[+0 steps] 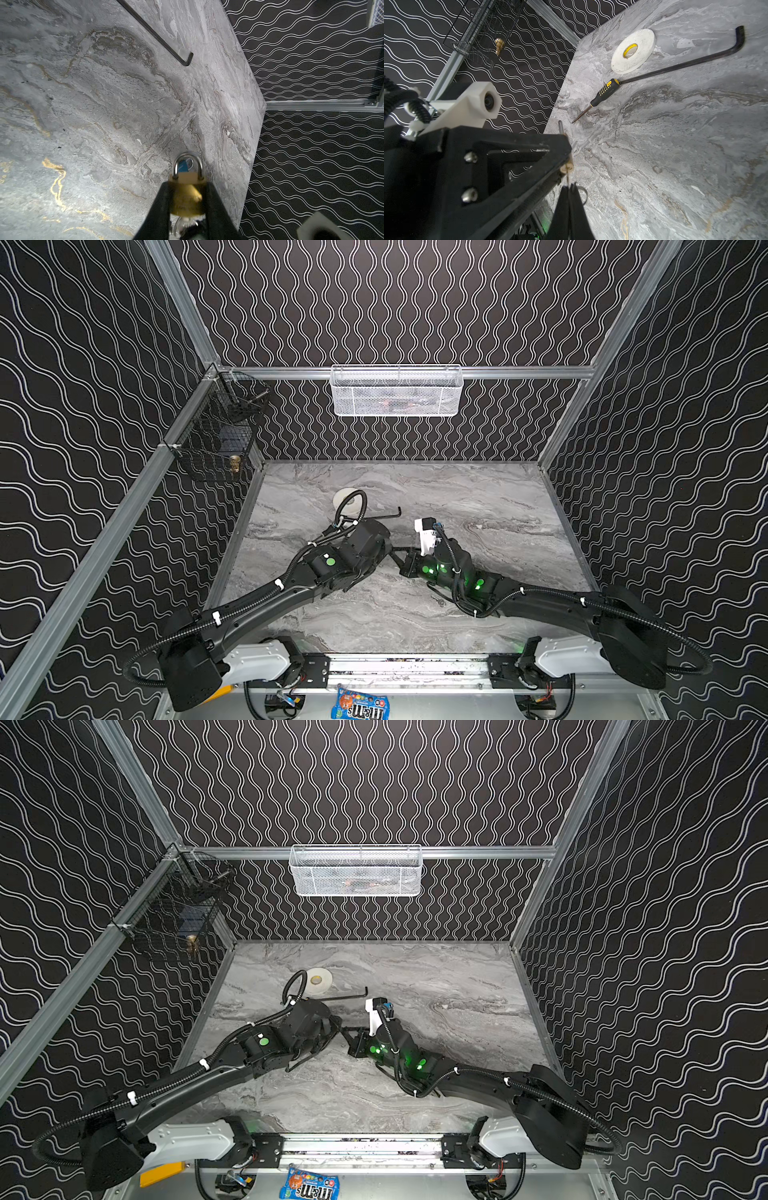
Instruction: Unlock with the key
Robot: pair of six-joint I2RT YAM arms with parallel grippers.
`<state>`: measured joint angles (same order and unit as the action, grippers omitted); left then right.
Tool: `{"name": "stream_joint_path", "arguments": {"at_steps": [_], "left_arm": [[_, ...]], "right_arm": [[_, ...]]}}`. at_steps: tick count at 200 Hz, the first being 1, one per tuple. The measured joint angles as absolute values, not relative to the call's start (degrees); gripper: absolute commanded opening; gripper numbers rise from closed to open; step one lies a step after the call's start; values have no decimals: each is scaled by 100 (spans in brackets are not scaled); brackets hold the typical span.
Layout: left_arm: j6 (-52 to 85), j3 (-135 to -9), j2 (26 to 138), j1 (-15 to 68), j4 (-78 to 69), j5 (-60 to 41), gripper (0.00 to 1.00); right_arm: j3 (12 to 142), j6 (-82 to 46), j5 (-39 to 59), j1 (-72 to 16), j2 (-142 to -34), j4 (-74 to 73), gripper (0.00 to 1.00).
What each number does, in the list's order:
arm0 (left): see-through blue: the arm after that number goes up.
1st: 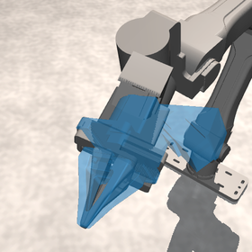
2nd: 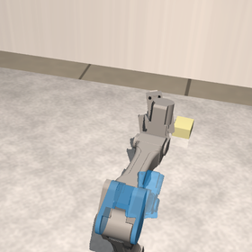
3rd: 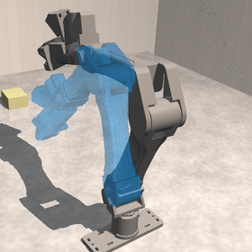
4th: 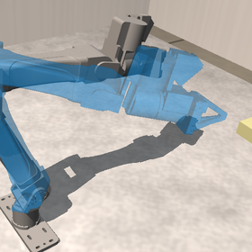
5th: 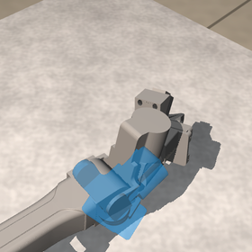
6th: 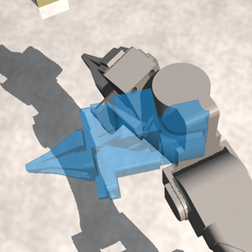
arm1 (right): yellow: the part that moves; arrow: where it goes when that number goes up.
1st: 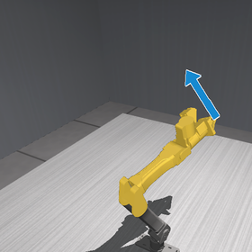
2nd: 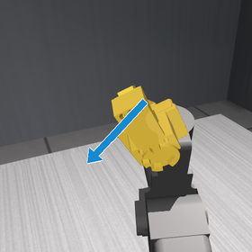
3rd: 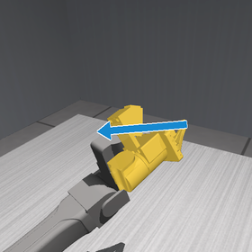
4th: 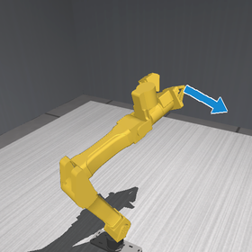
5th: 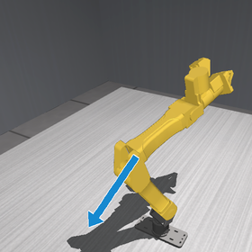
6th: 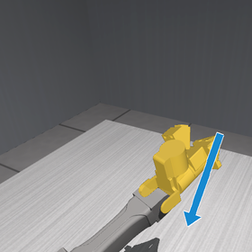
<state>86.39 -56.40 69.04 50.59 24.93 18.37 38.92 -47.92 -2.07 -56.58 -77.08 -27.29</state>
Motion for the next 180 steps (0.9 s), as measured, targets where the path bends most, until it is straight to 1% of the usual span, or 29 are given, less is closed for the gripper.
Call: {"name": "stream_joint_path", "arguments": {"at_steps": [37,76,94,120,138,180], "left_arm": [[8543,-5666,6904,5111,2447,1833,0],[8547,-5640,6796,5157,2429,1964,0],[8547,-5616,6729,5164,2408,1946,0],[8545,-5631,6683,5142,2349,1848,0],[8527,-5682,6663,5131,2370,1778,0],[8512,-5699,6565,5118,2375,1905,0]], "right_arm": [[4066,-4692,-250,-5649,-7717,-2556,0],[4169,-4580,-250,-5653,-7708,-2434,1],[4139,-4554,-250,-5658,-7642,-2436,4],[4091,-4532,-248,-5662,-7476,-2392,12],[4058,-4512,-244,-5675,-7349,-2373,15],[3977,-4633,-222,-5684,-7216,-2344,19]]}}
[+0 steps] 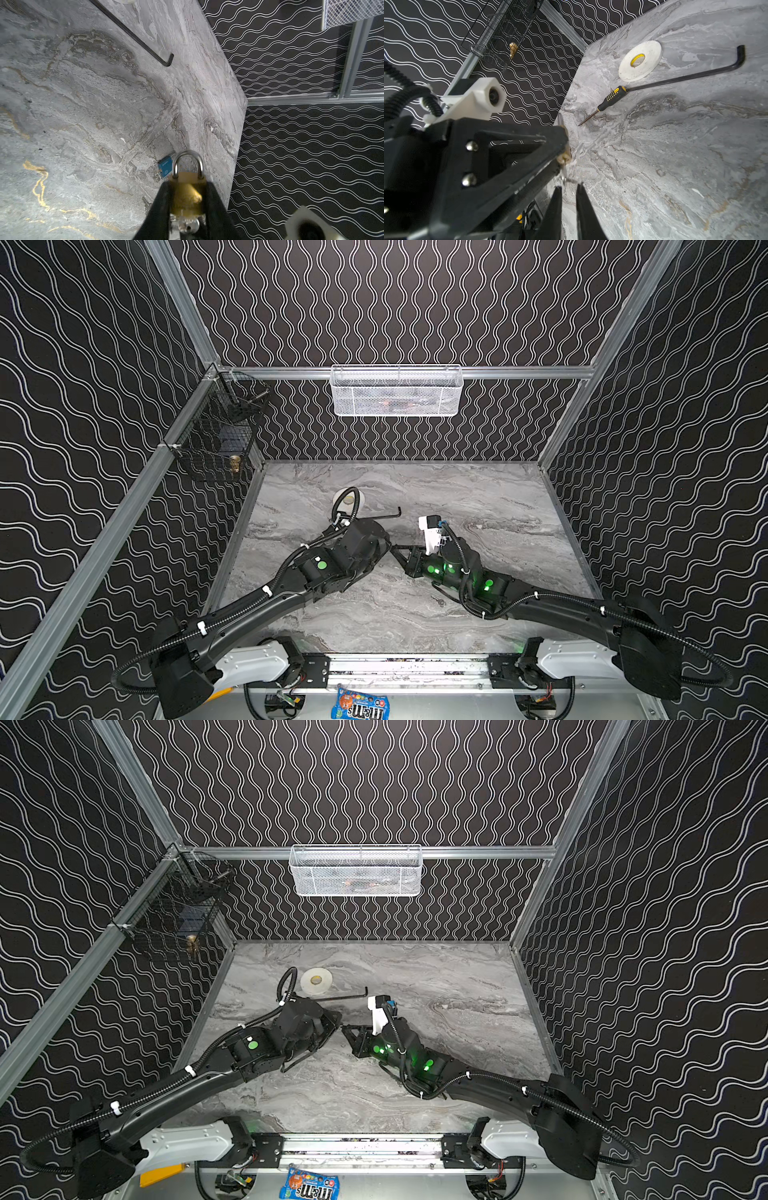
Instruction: Unlock with the key
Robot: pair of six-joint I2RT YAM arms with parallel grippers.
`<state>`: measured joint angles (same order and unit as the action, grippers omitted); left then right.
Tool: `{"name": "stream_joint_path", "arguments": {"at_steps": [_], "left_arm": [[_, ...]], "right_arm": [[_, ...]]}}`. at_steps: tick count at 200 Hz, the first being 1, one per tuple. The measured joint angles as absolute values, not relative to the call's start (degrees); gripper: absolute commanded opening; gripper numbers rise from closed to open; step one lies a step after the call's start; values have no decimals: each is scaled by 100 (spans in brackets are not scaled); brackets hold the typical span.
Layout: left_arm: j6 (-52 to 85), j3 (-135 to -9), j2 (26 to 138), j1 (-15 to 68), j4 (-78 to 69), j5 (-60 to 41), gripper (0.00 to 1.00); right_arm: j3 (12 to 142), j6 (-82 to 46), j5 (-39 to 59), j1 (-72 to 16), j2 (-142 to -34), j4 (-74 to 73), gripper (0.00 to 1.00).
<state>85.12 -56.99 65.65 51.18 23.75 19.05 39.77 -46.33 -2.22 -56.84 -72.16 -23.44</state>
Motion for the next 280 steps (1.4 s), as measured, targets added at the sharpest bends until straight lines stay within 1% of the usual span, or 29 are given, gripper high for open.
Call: {"name": "stream_joint_path", "arguments": {"at_steps": [29,64,76,122,160,174,207,224,280], "left_arm": [[8512,-5699,6565,5118,2392,1909,0],[8512,-5688,6565,5118,2377,1942,0],[8512,-5688,6565,5118,2370,1944,0],[8510,-5688,6554,5116,2375,1944,0],[8510,-5688,6506,5116,2373,1944,0],[8510,-5688,6504,5116,2373,1951,0],[8510,-5688,6464,5111,2359,1968,0],[8510,-5682,6451,5111,2329,1966,0],[8530,-5430,6307,5111,1887,1881,0]], "right_arm": [[4088,-4762,-134,-5684,-7269,-2355,21],[4211,-4864,-121,-5666,-7336,-2324,21],[4222,-4886,-121,-5658,-7360,-2327,18],[4289,-4971,-119,-5638,-7526,-2331,16],[4307,-5037,-27,-5583,-7612,-2355,10],[4329,-5052,36,-5551,-7653,-2381,5],[4313,-5144,134,-5520,-7673,-2517,3],[4313,-5190,222,-5478,-7666,-2534,0],[4185,-5774,685,-5260,-7629,-2851,0]]}}
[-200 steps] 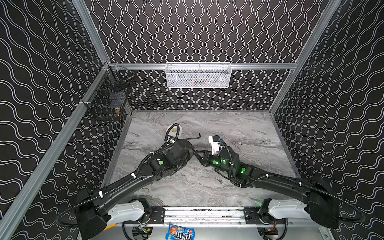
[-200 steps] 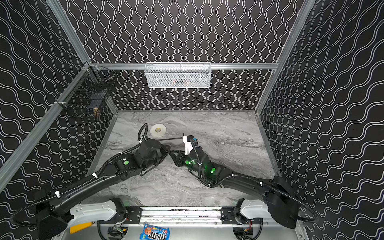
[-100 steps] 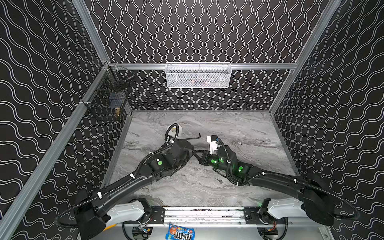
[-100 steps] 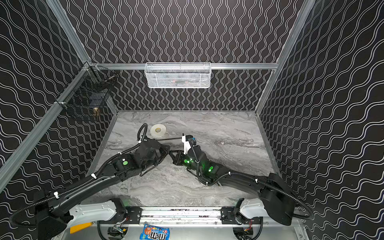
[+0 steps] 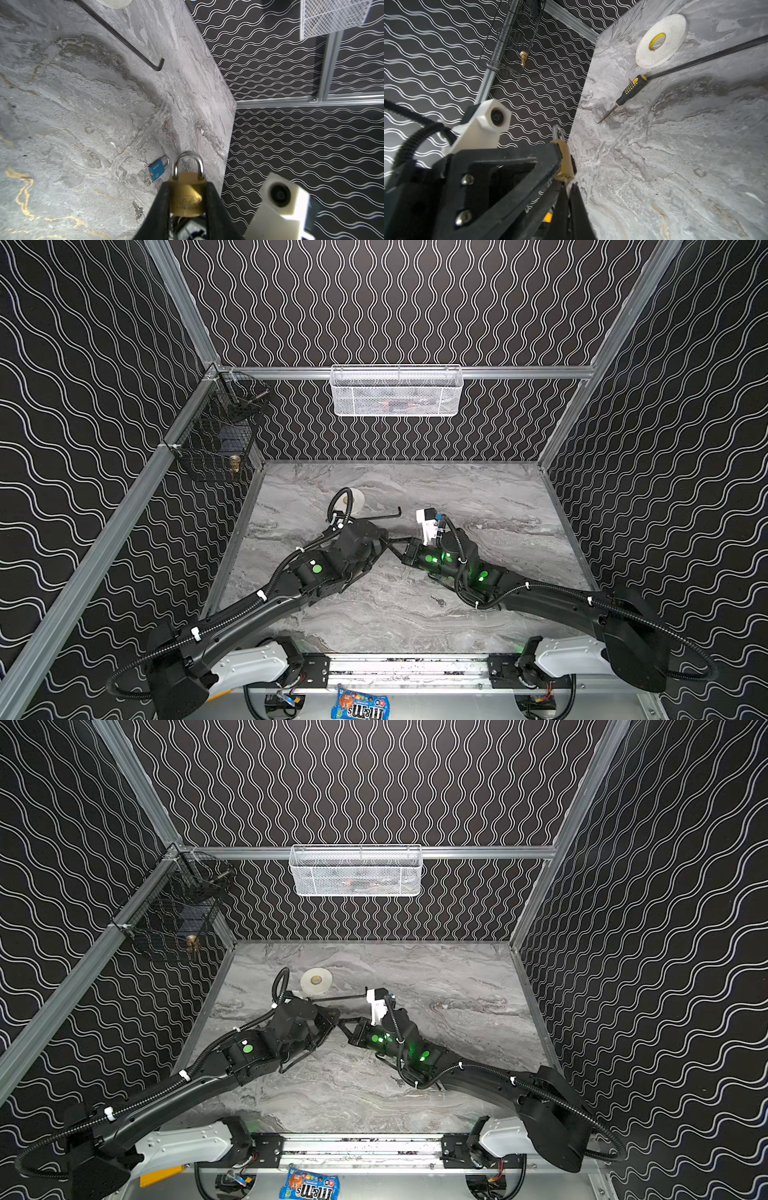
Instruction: Unlock with the key
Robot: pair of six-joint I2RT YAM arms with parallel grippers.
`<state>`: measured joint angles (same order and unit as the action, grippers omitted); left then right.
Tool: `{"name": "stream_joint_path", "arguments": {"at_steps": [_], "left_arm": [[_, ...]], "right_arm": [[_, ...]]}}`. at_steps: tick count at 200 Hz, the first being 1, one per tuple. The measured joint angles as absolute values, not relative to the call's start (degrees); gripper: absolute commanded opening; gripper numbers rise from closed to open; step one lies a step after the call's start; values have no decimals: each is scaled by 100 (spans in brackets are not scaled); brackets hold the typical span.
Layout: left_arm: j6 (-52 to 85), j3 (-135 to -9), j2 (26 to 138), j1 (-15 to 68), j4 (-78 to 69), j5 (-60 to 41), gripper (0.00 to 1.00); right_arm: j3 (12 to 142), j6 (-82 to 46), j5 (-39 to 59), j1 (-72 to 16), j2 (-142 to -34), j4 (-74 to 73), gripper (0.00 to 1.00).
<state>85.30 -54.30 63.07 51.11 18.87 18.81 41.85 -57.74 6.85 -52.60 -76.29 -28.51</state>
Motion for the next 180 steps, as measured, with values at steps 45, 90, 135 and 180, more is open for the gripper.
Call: {"name": "stream_joint_path", "arguments": {"at_steps": [45,90,135,180], "left_arm": [[8613,-5319,6316,5111,1525,1846,0],[8680,-5312,6348,5111,1404,1739,0],[8661,-5398,6340,5105,1406,1822,0],[8291,-5470,6239,5105,1787,1846,0]], "right_arm": [[4202,-6305,794,-5210,-7557,-2832,0],[4010,-6866,760,-5177,-7456,-3083,0],[4145,-6827,740,-5170,-7456,-2993,4],[4064,-6458,803,-5181,-7330,-3006,33]]}}
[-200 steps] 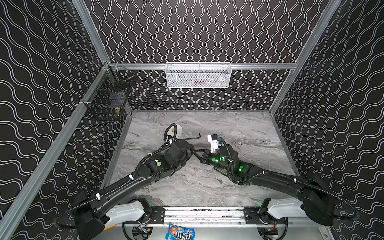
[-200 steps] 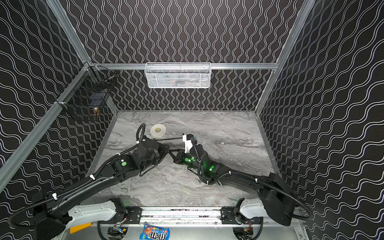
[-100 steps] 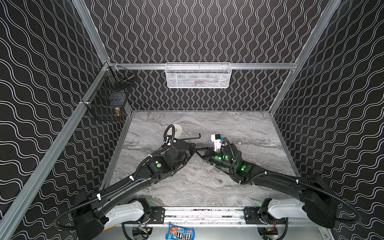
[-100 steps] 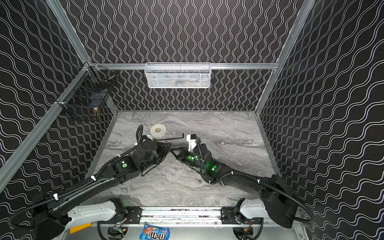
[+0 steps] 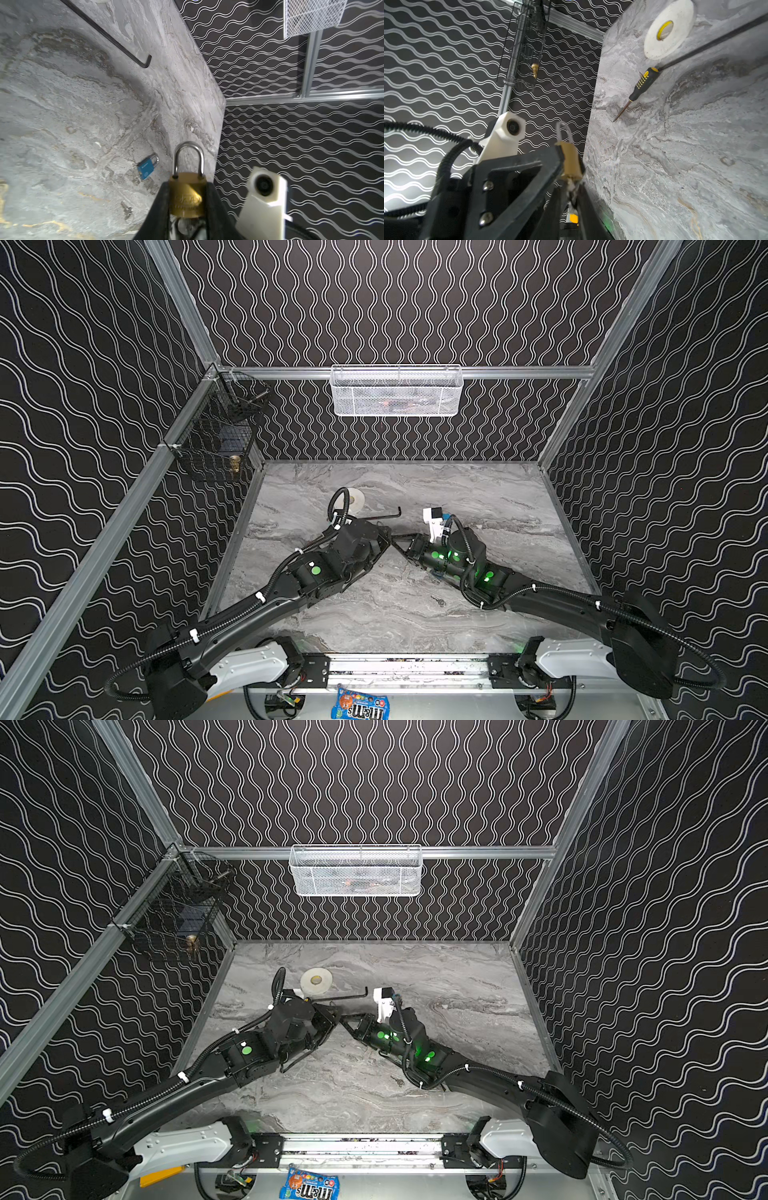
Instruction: Unlock with the key
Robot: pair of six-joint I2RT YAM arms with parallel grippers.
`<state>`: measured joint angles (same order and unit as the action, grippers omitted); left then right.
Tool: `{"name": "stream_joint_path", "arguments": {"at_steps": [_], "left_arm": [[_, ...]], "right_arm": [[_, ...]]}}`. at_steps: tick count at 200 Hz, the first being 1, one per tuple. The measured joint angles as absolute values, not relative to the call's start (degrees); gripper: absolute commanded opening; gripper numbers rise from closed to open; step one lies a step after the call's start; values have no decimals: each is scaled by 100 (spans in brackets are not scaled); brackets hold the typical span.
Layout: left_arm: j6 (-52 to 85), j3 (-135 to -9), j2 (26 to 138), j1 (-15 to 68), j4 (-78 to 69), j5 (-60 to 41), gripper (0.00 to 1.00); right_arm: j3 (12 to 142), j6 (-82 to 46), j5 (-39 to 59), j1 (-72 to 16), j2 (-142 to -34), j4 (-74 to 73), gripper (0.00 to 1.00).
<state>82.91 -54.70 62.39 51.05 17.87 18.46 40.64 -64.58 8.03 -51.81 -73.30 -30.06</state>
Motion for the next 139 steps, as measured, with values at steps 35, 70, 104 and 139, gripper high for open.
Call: {"name": "stream_joint_path", "arguments": {"at_steps": [35,70,104,139], "left_arm": [[7572,-5505,6005,5061,2250,1968,0],[6381,-5336,5590,5057,2585,2097,0],[5118,-4978,5216,5057,2860,2228,0],[3889,-4316,4716,5057,2674,2220,0]], "right_arm": [[4123,-5951,805,-5162,-7150,-2827,51],[4268,-5301,843,-5030,-6696,-2099,68],[4733,-4659,937,-4724,-6493,-1138,73],[5146,-4182,1389,-4338,-6637,-250,77]]}}
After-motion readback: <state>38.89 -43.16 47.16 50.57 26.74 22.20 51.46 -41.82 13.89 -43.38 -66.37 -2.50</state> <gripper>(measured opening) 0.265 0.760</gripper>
